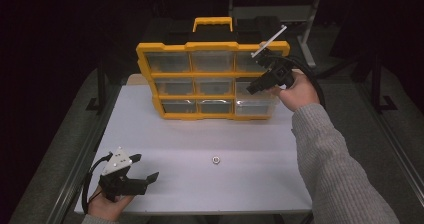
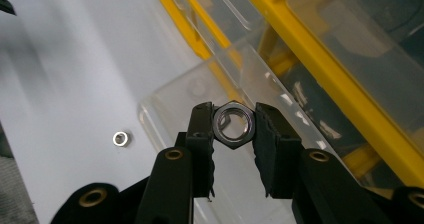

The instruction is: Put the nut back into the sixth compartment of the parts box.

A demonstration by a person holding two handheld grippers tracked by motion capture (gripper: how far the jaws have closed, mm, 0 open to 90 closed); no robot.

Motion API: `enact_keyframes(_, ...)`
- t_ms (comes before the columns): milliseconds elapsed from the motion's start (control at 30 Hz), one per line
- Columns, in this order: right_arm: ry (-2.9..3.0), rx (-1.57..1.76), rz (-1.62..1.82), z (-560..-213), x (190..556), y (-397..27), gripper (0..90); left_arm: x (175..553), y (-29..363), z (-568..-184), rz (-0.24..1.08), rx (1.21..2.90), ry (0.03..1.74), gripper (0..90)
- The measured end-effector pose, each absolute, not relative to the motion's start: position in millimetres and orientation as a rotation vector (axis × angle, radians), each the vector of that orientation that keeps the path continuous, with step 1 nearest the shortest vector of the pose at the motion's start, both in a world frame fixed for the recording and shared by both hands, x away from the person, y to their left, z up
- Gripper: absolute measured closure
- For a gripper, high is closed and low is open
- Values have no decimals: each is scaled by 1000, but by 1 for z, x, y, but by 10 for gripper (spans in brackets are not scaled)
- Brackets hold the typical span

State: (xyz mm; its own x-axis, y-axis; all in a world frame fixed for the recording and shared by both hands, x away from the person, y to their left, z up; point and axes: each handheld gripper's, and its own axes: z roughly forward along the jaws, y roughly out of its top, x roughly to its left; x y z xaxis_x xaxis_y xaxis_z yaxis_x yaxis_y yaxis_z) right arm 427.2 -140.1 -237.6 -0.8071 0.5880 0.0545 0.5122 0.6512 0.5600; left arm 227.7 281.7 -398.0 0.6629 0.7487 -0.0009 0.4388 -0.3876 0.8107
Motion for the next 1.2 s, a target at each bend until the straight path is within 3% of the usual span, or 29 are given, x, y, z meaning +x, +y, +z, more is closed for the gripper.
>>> enact_keyframes(333, 2741, 953, 851, -258, 434, -143, 681, 228, 281, -399, 463, 2060, 910, 152)
enact_keyframes(433, 2718, 971, 861, -259, 435, -143, 616, 228, 281, -399, 466, 2060, 912, 152)
enact_keyframes(1200, 2766, 778, 958, -225, 387, -134, 598, 228, 281, -398, 482, 2063, 906, 152)
